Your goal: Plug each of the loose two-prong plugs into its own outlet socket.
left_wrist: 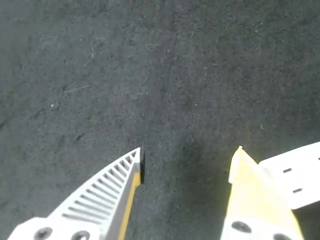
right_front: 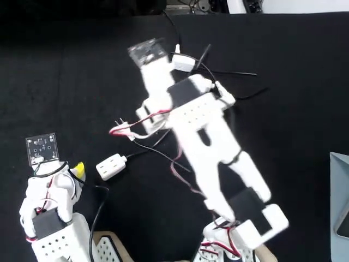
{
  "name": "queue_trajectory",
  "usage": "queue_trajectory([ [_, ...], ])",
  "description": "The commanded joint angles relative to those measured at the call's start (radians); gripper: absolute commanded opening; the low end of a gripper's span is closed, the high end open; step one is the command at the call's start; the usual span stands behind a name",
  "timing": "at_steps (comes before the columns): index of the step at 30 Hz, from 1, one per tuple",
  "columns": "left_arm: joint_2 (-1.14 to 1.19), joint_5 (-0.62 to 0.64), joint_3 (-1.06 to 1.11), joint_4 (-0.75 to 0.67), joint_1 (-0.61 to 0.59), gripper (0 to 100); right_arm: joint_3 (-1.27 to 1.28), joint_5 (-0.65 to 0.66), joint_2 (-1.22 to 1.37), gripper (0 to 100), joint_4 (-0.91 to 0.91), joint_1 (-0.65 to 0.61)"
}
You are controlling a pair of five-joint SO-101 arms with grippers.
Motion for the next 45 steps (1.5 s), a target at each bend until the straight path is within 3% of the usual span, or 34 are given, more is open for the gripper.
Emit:
queue_trajectory([
  [1,-0.006,0.003,-0.007,-0.005,-0.008,28,0.058,0.008,0.038,16.2,-0.157,-0.072],
  [6,-0.006,0.003,-0.005,-0.005,-0.008,28,0.113,0.008,0.168,16.6,-0.37,-0.133],
  [13,-0.006,0.003,-0.004,-0.005,-0.005,28,0.085,0.008,0.346,16.6,-0.519,-0.153],
  [23,-0.006,0.003,-0.004,-0.006,-0.007,28,-0.045,0.008,0.521,16.5,-0.529,-0.15],
  [28,-0.006,0.003,-0.002,-0.006,-0.008,28,-0.102,0.009,0.565,0.6,-0.523,-0.146],
  [34,-0.006,0.003,-0.002,-0.006,-0.008,28,-0.101,0.0,0.447,1.1,-0.454,-0.104],
  [45,-0.006,0.003,-0.002,-0.006,-0.008,28,-0.099,-0.466,0.081,1.1,-0.247,0.13],
])
